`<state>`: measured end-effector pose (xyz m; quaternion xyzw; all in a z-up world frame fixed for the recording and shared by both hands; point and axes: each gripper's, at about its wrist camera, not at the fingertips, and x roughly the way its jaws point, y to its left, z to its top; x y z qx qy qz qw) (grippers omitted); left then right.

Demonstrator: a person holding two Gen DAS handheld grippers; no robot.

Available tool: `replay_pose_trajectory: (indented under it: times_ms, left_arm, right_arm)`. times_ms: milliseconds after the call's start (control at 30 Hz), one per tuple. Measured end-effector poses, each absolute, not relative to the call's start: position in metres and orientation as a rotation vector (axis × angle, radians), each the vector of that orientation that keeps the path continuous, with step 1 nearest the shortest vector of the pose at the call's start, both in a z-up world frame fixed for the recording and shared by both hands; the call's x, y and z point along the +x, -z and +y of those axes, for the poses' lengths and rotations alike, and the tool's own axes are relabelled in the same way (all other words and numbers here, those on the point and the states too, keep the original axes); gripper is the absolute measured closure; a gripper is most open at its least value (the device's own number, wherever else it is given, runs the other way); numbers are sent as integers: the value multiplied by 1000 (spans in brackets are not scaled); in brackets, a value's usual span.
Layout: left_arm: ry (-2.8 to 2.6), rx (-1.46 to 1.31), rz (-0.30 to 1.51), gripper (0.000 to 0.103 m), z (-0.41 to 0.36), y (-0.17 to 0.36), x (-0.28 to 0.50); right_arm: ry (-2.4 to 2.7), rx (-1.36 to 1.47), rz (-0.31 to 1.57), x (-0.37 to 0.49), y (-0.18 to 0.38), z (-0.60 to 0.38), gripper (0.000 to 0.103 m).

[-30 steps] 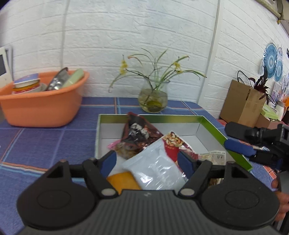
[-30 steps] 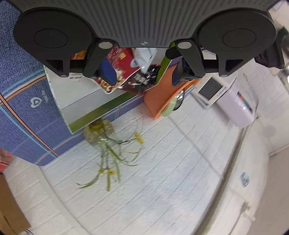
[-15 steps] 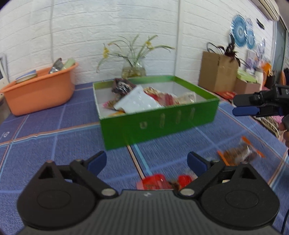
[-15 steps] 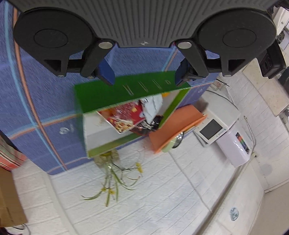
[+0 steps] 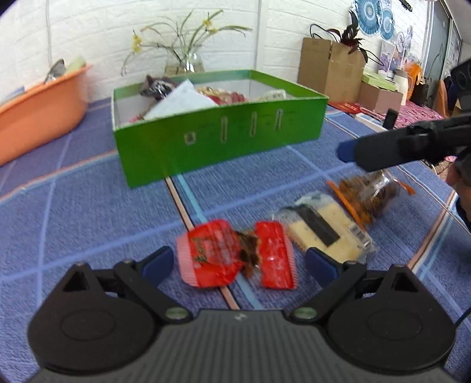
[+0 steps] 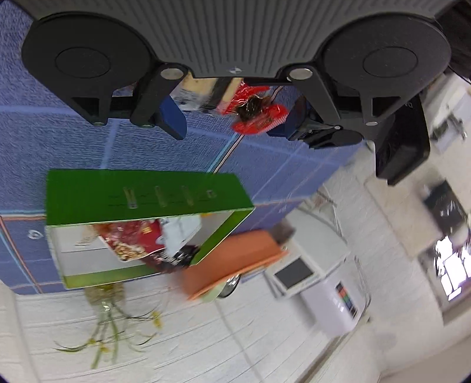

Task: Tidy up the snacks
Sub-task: 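Move both tools down to the red candy bag on the table, then grasp the red candy bag with the right tool while the left tool also grips it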

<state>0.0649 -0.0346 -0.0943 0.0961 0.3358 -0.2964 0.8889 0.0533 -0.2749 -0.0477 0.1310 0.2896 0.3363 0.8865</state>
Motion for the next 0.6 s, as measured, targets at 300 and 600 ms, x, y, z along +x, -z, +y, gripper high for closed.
replay_pose_trajectory:
  times_ms: [300, 600]
  left_arm:
    - [595, 228, 674, 7, -40, 99, 52]
    - [574, 199, 637, 11, -41, 100, 57]
  right_arm:
    - [-756, 79, 803, 93, 60, -209, 0]
    - [-827, -115, 884, 112, 63, -185, 0]
